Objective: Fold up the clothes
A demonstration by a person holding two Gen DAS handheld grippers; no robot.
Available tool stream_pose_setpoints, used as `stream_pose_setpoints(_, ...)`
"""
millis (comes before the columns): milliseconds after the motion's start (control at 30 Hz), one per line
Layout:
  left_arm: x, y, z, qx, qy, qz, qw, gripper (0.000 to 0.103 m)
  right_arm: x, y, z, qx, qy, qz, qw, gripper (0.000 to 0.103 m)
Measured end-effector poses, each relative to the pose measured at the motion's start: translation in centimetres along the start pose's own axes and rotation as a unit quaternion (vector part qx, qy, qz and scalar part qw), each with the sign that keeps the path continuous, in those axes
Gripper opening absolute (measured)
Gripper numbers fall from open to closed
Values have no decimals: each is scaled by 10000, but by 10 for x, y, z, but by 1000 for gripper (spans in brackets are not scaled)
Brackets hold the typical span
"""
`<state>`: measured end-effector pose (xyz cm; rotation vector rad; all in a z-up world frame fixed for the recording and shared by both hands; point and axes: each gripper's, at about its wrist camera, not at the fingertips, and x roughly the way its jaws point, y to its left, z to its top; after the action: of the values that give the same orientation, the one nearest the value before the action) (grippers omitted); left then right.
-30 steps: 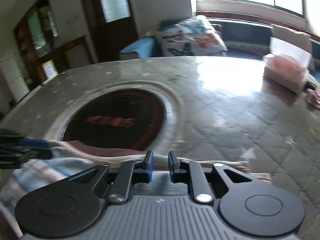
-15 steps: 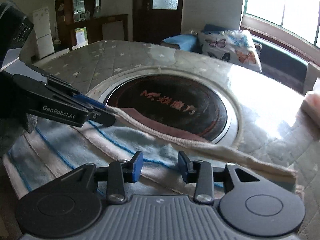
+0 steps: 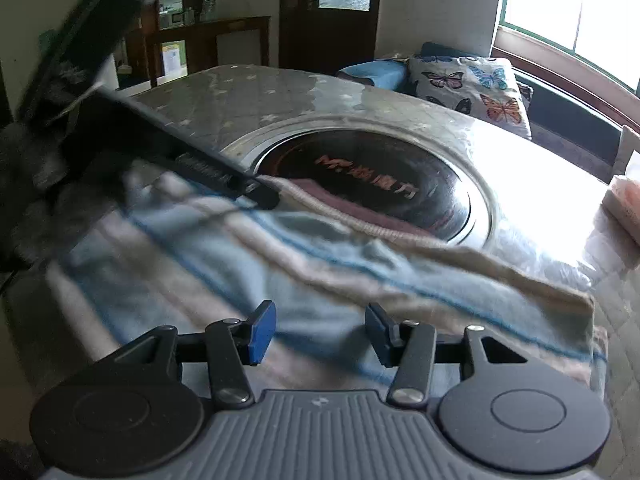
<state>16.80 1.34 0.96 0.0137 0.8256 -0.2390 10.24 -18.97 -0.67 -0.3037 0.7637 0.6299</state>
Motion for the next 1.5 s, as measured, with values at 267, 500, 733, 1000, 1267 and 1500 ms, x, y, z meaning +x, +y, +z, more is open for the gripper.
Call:
stream_pose_setpoints(267,0,0,-3,-11,-46,79,10000,44,-30,29,-27,-157,148,246,9995,53)
stream_pose_setpoints(500,-10,2,-8,-67,-160,151,9997,69,-54,37,-41,-214,136,357,9990,54)
stream_pose_setpoints(733,-31,6,-19,-105,-377,316,9987,102,-69,-15,-49,651,-172,-244,9974,66)
stream_pose_setpoints(1000,-61,17,-36,-260,-566,537,9966,103,-69,-75,-69,1580,-305,-672,9847,71)
stream_pose_setpoints(1267,-83,34,-56,-591,-710,842,9922,103,-77,-84,-63,1559,-511,-697,9840,79)
stream_pose_setpoints(1500,-87,44,-66,-794,-658,975,9899,103,-55,-98,-39,1524,-651,-628,9842,88)
